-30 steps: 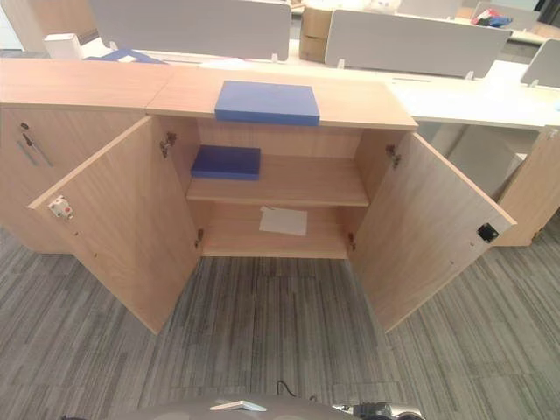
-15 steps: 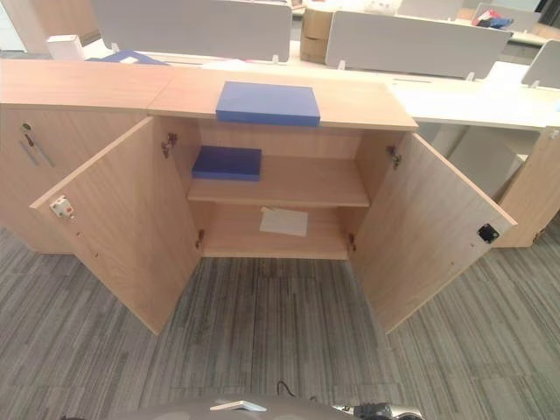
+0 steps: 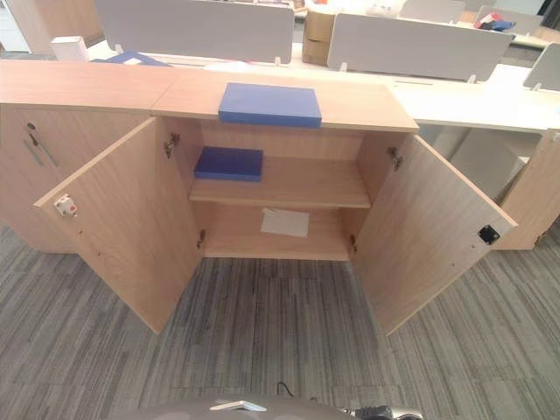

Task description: Put the empty folder in the office cabinet

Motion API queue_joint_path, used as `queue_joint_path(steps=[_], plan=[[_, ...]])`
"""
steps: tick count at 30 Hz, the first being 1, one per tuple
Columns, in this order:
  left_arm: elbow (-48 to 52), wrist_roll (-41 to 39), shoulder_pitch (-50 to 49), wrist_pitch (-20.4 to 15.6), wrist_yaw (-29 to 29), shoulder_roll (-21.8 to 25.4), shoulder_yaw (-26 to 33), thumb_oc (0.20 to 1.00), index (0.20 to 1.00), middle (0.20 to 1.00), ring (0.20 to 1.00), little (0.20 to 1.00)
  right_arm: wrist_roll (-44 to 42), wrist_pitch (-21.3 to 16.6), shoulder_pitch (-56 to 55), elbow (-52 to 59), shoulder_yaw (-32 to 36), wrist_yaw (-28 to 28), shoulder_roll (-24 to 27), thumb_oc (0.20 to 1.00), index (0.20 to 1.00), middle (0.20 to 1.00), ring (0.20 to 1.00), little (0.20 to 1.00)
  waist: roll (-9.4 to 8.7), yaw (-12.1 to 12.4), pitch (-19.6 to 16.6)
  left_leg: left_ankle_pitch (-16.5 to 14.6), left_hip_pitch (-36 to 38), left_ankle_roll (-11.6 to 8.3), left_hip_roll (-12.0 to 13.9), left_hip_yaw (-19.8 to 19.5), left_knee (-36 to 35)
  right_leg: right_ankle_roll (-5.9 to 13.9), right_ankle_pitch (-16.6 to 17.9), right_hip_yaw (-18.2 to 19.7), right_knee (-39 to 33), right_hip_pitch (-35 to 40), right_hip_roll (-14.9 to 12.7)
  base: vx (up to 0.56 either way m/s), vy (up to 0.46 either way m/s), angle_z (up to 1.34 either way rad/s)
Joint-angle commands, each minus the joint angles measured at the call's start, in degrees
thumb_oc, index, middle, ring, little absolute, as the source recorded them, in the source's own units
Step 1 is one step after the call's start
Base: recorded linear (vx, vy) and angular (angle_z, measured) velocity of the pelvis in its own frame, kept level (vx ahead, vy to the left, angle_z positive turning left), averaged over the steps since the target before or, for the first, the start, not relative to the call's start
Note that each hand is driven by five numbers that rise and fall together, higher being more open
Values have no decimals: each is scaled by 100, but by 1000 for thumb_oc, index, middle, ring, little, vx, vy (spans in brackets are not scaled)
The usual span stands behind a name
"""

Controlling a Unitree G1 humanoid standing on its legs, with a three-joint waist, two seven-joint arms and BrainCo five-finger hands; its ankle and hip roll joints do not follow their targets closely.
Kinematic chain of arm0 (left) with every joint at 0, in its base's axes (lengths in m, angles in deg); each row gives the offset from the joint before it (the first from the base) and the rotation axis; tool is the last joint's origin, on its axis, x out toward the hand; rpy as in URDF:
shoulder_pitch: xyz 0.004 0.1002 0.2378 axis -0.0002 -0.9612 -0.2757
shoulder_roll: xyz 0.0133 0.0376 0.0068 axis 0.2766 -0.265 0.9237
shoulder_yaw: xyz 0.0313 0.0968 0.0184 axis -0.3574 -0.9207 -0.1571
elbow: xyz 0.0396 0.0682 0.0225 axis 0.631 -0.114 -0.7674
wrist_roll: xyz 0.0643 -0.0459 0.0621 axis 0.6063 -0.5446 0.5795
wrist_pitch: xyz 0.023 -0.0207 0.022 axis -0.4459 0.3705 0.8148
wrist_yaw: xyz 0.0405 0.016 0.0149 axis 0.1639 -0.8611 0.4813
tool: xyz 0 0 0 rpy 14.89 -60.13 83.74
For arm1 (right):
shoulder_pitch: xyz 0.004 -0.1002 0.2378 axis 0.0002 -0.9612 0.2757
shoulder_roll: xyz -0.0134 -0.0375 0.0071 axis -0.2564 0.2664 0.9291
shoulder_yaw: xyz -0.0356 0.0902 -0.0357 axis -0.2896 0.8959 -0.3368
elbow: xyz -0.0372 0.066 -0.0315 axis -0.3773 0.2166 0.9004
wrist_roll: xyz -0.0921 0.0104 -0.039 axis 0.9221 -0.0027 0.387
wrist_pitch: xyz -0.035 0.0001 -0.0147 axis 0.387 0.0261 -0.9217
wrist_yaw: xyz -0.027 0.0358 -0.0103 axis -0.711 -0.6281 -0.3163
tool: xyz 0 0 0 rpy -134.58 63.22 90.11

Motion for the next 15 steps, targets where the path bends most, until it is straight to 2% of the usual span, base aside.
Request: queue_joint_path(steps=[1, 4, 9, 10, 12, 14, 15], plan=[[-321, 89, 294, -54, 43, -101, 159, 1000, 1000, 1000, 1000, 1000, 22, 112, 357, -192, -245, 40, 66, 1000, 1000, 1000, 1000, 1000, 94, -74, 284, -566, -31, 72, -106, 373, -3, 73, -456, -322, 20, 209, 1, 71, -53, 3], [-231, 77, 264, -8, 72, -120, 143, 1000, 1000, 1000, 1000, 1000, 35, 148, 358, -174, -226, 35, 103, 1000, 1000, 1000, 1000, 1000, 121, -80, 314, -542, -6, 46, -79, 334, -3, 34, -486, -300, 20, 228, 45, 66, -38, 4], [-152, -40, 222, -150, 146, -160, 157, 1000, 1000, 1000, 1000, 1000, 126, 167, 361, -205, -206, 71, 164, 1000, 1000, 1000, 1000, 1000, 130, -71, 365, -513, 18, -18, -31, 316, 73, -32, -519, -292, 26, 254, 92, 76, -48, 3], [-61, -118, 229, -216, 189, -173, 151, 1000, 1000, 1000, 1000, 1000, 68, 162, 393, -214, -185, 81, 208, 1000, 1000, 1000, 1000, 1000, 119, -56, 430, -592, -120, -40, -20, 302, 430, -74, -533, -306, 101, 243, 64, 80, -69, 3], [-32, -99, 238, -224, 208, -169, 158, 1000, 1000, 1000, 1000, 1000, 48, 151, 405, -213, -176, 72, 223, 1000, 1000, 1000, 1000, 1000, 108, -55, 458, -649, -197, -43, -18, 318, 609, -88, -543, -306, 141, 228, 45, 52, -48, 3], [16, -51, 269, -169, 199, -176, 179, 1000, 1000, 1000, 1000, 1000, 31, 176, 461, -186, -153, -2, 309, 1000, 1000, 1000, 1000, 1000, 57, -51, 574, -771, -616, -56, -32, 399, 1399, -154, -561, -293, 259, 186, -34, 42, -51, 4], [56, -104, 262, -128, 222, -177, 193, 1000, 1000, 1000, 1000, 1000, 138, 172, 472, -205, -120, 11, 382, 1000, 1000, 1000, 1000, 1000, 38, -31, 683, -618, -1038, -87, -14, 372, 2202, -213, -574, -215, 311, 187, -56, 33, -44, 2]])
